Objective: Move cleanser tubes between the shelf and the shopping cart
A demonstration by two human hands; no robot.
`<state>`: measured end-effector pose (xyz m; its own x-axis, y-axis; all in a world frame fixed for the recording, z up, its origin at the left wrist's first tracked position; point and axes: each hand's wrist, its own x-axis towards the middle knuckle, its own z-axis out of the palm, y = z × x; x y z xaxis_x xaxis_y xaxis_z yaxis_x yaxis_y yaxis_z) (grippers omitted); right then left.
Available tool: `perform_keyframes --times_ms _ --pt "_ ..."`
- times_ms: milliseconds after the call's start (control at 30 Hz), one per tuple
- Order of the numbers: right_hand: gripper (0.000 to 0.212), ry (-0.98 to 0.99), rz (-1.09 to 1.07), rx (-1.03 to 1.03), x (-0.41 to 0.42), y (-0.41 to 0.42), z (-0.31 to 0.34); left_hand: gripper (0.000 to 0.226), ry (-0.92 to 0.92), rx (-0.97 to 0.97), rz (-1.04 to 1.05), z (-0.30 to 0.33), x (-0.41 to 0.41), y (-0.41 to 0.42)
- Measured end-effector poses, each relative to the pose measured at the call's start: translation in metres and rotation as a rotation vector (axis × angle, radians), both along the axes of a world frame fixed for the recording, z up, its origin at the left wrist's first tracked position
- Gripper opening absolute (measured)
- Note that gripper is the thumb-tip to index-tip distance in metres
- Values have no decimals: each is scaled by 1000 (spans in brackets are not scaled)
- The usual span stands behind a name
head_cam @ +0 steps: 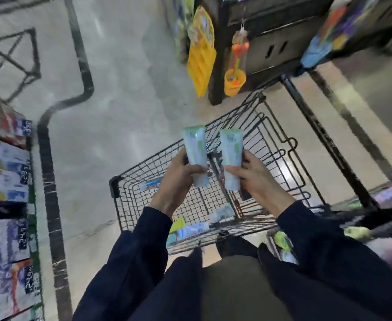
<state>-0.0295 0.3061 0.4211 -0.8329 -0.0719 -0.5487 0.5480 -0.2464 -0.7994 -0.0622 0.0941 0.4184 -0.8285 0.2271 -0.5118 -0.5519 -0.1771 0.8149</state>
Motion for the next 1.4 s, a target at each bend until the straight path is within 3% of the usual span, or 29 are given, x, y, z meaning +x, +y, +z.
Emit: perform_keyframes --times_ms 167,300,467,633,833,1133,1400 --pt "61 102 -260 -49 54 -6 46 78 110 -7 -145 41 26 1" --pt "49 168 -432 -24 105 -6 67 68 216 21 -295 64 54 12" --pt "60 218 -631 -18 174 -4 89 63 257 87 -439 81 92 36" --pt "44 218 -848 16 241 4 106 64 282 130 -612 102 130 73" --pt "64 259 -1078 65 318 22 117 71 330 172 -819 122 183 124" --pt "69 295 -1397 86 476 36 126 72 386 183 -1114 136 310 200" --pt "43 292 -1531 176 608 34 135 74 389 220 -1256 156 440 229"
